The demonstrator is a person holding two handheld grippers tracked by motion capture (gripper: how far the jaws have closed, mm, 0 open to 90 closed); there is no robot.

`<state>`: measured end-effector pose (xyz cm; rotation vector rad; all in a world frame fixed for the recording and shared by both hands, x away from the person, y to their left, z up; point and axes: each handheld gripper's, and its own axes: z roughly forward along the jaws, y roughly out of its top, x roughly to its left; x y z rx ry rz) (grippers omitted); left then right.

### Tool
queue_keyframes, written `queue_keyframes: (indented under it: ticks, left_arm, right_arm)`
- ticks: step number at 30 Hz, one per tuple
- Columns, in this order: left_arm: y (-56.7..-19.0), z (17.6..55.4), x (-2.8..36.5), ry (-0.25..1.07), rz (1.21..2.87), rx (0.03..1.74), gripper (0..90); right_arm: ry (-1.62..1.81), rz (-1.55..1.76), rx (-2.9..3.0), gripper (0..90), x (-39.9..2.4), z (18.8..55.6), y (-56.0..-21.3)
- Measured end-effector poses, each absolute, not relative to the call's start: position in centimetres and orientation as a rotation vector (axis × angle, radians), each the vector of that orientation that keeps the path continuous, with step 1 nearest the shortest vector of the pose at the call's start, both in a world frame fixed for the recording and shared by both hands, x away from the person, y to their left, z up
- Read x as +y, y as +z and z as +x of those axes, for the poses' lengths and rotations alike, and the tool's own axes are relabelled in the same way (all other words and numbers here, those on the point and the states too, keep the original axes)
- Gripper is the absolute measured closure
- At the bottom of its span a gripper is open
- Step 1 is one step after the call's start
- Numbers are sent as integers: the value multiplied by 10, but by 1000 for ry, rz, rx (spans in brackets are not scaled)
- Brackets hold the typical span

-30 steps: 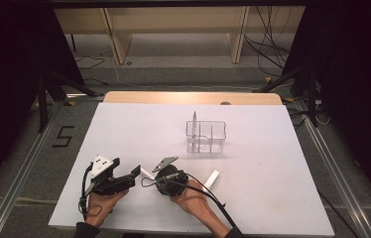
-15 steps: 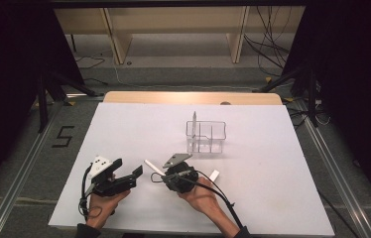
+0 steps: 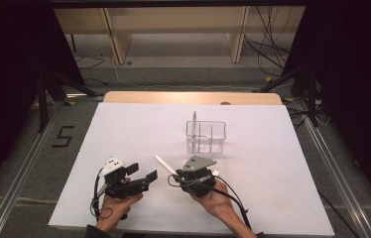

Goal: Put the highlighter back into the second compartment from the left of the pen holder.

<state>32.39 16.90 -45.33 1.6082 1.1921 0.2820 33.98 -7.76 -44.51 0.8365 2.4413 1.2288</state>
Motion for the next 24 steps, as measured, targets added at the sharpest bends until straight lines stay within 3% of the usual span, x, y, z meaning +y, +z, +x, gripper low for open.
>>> queue_keyframes:
  ticks: [12, 24]
  left_arm:
    - [-449, 333, 141, 51, 1549, 1174, 168]
    - [-453, 350, 129, -140, 1485, 1193, 265]
  right_arm:
    - [1304, 839, 2358, 791, -99, 325, -446]
    - [1348, 837, 2304, 791, -106, 320, -444]
